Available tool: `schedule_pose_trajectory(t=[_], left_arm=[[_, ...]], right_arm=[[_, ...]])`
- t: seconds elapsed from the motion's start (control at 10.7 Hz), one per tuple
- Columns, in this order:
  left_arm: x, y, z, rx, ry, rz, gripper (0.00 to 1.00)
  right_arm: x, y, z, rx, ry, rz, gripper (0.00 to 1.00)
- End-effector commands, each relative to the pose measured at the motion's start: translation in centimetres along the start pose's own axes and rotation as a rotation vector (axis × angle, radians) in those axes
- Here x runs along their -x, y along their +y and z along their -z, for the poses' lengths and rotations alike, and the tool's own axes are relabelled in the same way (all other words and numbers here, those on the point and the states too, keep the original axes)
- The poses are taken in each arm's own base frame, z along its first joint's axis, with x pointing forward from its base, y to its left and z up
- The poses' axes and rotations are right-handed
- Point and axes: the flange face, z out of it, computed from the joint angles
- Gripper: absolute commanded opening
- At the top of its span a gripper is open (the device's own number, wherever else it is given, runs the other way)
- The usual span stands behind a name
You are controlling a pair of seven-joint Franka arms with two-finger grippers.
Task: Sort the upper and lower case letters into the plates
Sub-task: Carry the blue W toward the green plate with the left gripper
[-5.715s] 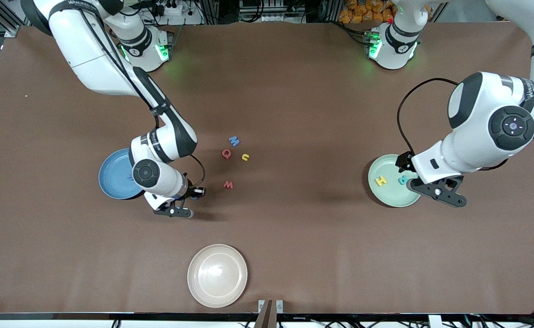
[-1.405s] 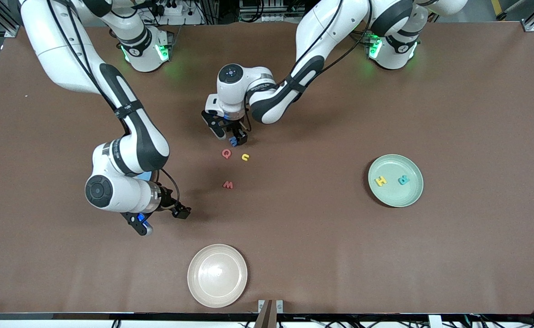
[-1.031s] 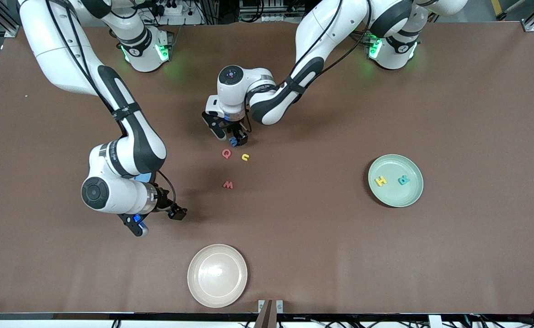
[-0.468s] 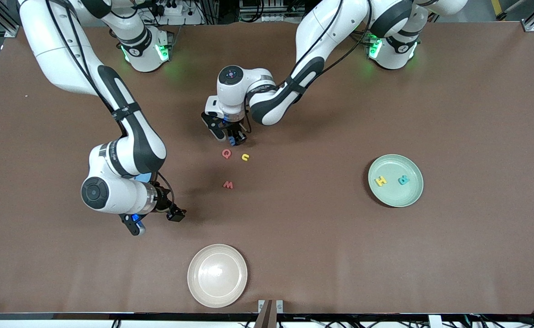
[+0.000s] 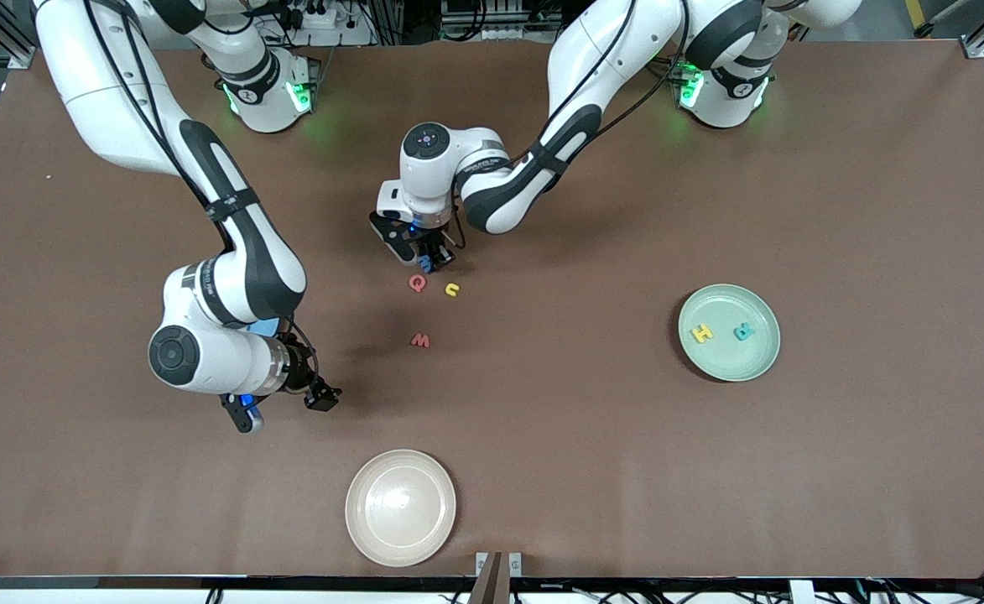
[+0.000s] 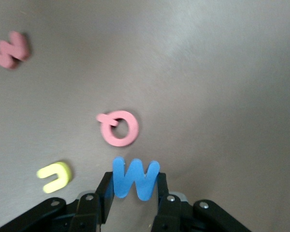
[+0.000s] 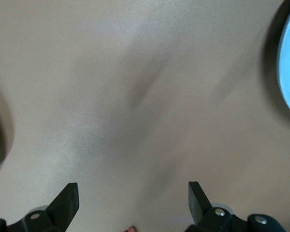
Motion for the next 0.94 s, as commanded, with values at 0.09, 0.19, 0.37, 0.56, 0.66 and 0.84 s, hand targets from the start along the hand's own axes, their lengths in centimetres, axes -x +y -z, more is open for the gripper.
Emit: schedule_pose_trajectory(t=[0.09,0.19,0.37,0.56,0.66,0.84], left_arm=[[-1.1,-4.3,8.2,-0.024,-0.071,0.116,0.00],[-1.3,-5.5,10.1,-0.035,-0.076,0.134,0.00],[-1.5,-10.3,13.9,-0.063,-0.090,0.193,0.00],[-1.5,-14.6,16.1,-0.067,-0.099,0.254,0.00],[-1.4,-16.4,17.3,-0.073,-0.100,0.281,0.00],[-0.5,-21.5,20.6,-0.080,-0.122,0.361,0.00]], right_arm=[[0.8,-1.0,0.7,-0.022,-0.006,-0.189,1.00],[1.2,-1.6,0.5,-0.027,-0.008,-0.247,1.00],[2.6,-3.1,0.3,-0.042,-0.009,-0.365,1.00],[3.7,-4.0,0.4,-0.055,-0.012,-0.440,1.00],[4.8,-4.4,0.1,-0.053,-0.014,-0.484,1.00],[6.6,-5.4,-1.4,-0.054,-0.014,-0.604,1.00]])
